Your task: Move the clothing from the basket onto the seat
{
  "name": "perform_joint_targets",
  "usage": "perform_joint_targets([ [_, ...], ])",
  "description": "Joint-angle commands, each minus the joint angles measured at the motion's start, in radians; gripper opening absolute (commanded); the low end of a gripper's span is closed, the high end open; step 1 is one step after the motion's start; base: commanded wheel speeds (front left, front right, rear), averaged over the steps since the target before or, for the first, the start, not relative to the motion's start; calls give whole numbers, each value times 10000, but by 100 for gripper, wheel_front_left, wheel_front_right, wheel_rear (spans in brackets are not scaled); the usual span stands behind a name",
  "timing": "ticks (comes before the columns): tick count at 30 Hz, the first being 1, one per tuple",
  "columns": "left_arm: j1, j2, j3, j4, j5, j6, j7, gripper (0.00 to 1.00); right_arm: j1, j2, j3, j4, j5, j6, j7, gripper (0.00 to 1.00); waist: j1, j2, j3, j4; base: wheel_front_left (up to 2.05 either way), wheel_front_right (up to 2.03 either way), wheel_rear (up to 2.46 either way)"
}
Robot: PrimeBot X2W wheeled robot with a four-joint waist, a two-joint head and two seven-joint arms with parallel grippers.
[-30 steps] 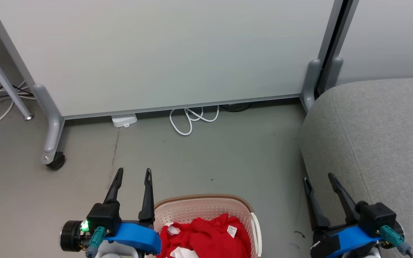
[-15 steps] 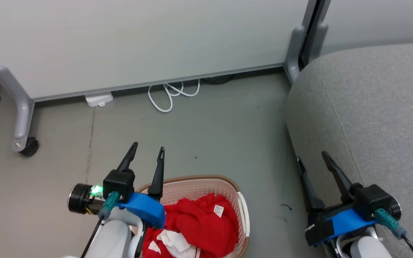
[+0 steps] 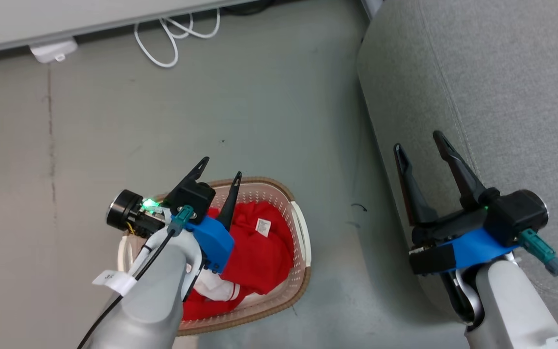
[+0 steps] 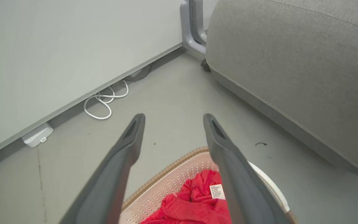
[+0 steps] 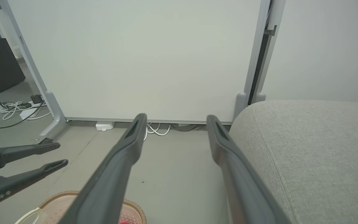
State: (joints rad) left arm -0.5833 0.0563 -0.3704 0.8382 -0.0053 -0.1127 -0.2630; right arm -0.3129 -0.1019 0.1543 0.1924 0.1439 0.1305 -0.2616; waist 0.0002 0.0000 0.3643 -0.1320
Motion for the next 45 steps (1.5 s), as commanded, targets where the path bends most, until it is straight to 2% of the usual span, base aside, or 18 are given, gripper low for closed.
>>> perform_joint_targets([
  [1,-458,92,-205,492,160,-57,-28,100,-325,-38,55,-115,65,5,-52,100,-2,0,841,-444,0,0,0],
  [11,-2025,117,-1423,3429,612,-190,123,100,-1194,-23,304,-458,161,5,-46,100,-2,0,2503,-778,0,0,0],
  [16,-2419,73,-2089,4137,556,-164,483,100,-1527,-15,326,-648,221,5,-46,100,-2,0,3199,-871,0,0,0],
  [23,-2684,70,-2601,4426,-249,-168,1357,100,-1846,49,328,-866,269,5,-46,100,-2,0,3972,-941,0,0,0],
  [31,-3152,358,-3250,4490,-828,-170,2605,100,-2045,20,284,-1085,357,5,-46,100,-2,0,4815,-1011,0,0,0],
  [45,-3897,395,-4207,4510,-1501,-169,3003,100,-2120,-13,144,-1440,361,5,-46,100,-2,0,5742,-1041,0,0,0],
])
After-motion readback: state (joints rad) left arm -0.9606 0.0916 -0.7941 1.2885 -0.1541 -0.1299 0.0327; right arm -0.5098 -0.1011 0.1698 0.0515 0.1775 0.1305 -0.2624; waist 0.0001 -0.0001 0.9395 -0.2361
